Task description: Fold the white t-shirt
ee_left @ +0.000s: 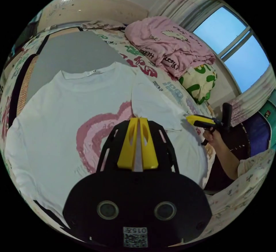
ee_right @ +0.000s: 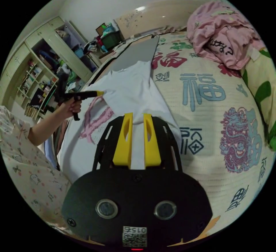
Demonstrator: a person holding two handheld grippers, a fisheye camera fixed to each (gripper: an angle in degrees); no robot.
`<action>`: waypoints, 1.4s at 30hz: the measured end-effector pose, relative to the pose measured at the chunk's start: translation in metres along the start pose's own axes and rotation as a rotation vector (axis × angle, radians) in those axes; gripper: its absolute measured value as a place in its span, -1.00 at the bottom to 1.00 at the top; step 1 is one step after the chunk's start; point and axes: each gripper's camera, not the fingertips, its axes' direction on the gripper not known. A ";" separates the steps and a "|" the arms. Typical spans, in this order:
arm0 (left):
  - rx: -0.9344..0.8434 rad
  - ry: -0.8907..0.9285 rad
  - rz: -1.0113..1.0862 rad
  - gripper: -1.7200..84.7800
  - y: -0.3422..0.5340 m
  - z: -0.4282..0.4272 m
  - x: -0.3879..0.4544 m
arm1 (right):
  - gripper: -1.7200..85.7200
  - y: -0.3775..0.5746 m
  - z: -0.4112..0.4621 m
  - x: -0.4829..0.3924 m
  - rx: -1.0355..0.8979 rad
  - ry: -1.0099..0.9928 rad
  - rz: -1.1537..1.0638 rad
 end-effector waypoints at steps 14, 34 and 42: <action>0.080 -0.149 -0.088 -0.93 0.129 -0.009 0.017 | -0.92 0.076 0.152 0.216 -0.113 0.231 0.241; 0.497 -0.287 -0.810 -0.79 0.499 -0.082 -0.177 | -0.75 -0.020 0.567 -0.036 -0.339 -0.276 -0.470; 0.576 -0.179 -0.815 -0.87 0.544 -0.056 -0.185 | -0.70 0.043 0.770 -0.079 -0.523 0.152 -0.688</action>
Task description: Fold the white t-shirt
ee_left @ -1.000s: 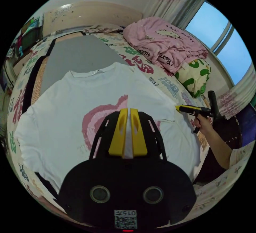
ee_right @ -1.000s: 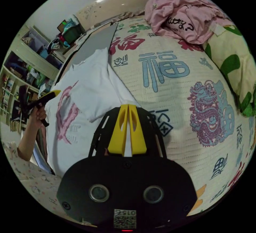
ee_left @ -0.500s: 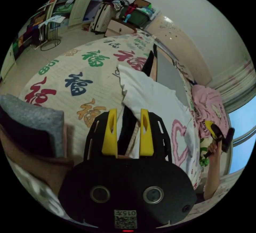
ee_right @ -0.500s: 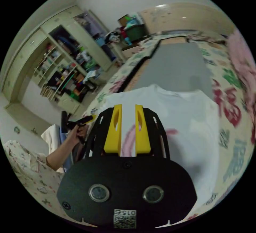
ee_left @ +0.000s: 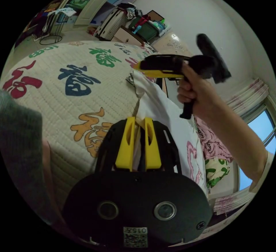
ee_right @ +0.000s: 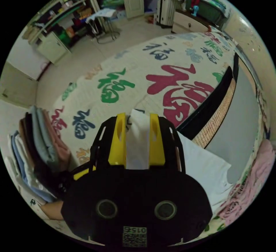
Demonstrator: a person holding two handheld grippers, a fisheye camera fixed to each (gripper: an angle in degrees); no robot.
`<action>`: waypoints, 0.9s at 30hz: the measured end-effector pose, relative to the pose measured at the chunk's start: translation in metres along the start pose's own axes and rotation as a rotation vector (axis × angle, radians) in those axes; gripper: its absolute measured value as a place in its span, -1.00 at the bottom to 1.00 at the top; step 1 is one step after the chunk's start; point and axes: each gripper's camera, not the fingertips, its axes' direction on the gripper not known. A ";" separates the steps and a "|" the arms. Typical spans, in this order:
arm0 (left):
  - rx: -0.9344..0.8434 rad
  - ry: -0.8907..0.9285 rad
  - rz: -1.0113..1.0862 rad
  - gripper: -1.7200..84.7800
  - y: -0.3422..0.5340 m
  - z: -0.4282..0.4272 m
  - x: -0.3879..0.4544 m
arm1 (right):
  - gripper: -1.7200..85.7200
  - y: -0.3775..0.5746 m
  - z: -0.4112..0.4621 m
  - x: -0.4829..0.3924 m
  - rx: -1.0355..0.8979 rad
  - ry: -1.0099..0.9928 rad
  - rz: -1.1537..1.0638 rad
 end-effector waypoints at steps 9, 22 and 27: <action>-0.020 0.018 -0.022 -0.91 0.001 0.006 0.016 | -0.97 0.084 -0.013 0.096 0.037 0.011 0.148; -0.227 -0.136 0.897 -0.92 0.065 0.007 0.280 | -0.88 0.402 -0.090 0.292 0.241 -0.171 0.378; -0.438 -0.146 0.997 -0.88 0.078 0.036 0.309 | -0.83 0.466 -0.088 0.333 0.224 -0.223 0.504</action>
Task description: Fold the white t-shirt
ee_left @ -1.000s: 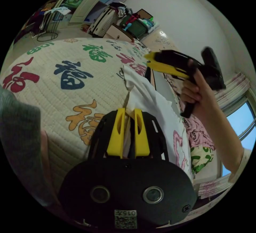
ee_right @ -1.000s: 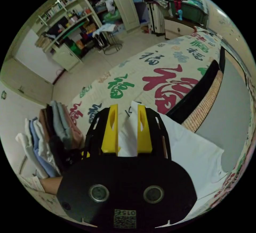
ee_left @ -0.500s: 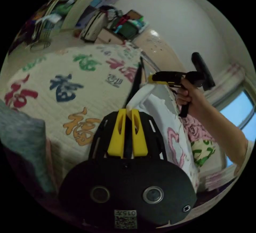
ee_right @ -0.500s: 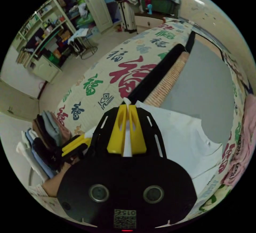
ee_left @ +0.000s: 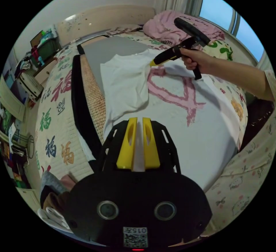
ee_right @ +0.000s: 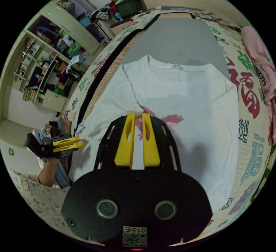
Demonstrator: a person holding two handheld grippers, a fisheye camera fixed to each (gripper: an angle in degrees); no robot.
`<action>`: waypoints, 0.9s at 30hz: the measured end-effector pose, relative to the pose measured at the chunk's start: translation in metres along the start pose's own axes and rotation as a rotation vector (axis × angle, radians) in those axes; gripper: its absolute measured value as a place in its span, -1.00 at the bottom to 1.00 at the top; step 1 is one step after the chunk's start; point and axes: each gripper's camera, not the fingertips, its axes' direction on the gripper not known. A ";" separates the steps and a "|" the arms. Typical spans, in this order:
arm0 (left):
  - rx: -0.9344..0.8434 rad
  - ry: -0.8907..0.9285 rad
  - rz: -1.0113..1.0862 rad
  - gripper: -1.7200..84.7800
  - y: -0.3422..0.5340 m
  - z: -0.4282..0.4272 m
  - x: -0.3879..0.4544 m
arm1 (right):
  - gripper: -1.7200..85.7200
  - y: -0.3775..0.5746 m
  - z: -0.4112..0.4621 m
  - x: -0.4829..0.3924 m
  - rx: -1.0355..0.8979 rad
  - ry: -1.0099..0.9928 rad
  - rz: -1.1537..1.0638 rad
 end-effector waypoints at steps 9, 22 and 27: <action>0.007 0.106 -0.016 -0.78 -0.086 0.011 -0.024 | -0.73 -0.043 -0.012 -0.038 -0.033 -0.012 -0.102; -0.031 0.174 0.037 -0.91 -0.141 -0.001 -0.065 | -0.75 -0.077 -0.127 -0.044 0.089 0.254 -0.083; 0.193 0.069 -0.210 -0.76 -0.197 -0.026 -0.177 | -0.65 -0.109 -0.194 0.016 0.213 0.299 0.135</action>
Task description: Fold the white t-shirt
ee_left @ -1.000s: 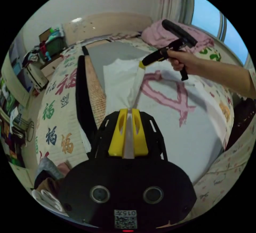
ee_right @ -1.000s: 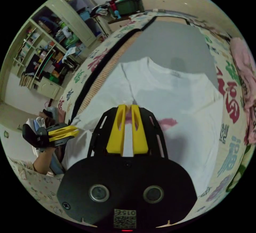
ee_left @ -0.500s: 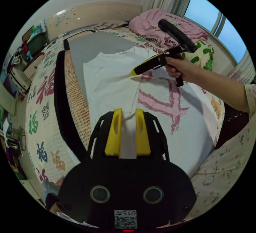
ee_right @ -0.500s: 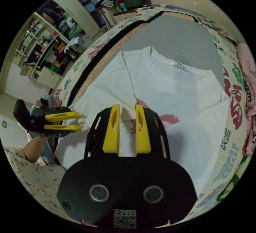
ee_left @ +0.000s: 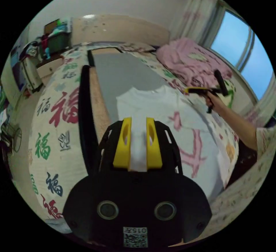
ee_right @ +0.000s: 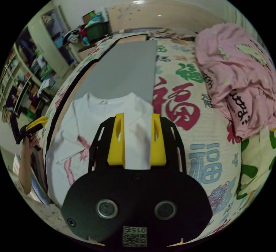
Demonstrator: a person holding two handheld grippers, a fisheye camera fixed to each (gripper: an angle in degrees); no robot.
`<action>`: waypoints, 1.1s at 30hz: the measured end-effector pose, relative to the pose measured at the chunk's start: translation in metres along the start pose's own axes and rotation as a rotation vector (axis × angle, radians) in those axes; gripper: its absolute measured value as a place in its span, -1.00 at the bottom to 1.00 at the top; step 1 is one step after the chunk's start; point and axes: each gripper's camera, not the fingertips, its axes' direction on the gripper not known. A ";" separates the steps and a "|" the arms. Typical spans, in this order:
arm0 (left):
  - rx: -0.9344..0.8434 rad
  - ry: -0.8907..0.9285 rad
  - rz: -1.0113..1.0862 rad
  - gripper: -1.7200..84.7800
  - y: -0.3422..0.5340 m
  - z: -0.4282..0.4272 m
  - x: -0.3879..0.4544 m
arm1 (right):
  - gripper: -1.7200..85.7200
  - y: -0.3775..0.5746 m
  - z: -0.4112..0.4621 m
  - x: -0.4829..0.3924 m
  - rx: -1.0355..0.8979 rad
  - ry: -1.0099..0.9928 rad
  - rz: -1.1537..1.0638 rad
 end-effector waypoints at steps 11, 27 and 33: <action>-0.220 -0.011 -0.186 -0.73 -0.107 0.114 -0.079 | -0.65 -0.036 0.024 -0.056 -0.174 -0.066 0.124; -0.303 -0.336 0.180 -0.95 -0.136 0.070 -0.013 | -0.91 0.033 -0.091 -0.246 -0.081 -0.035 -0.075; -0.056 -0.179 0.257 -0.96 -0.095 -0.072 -0.009 | -0.94 0.100 -0.229 -0.311 0.097 -0.154 -0.183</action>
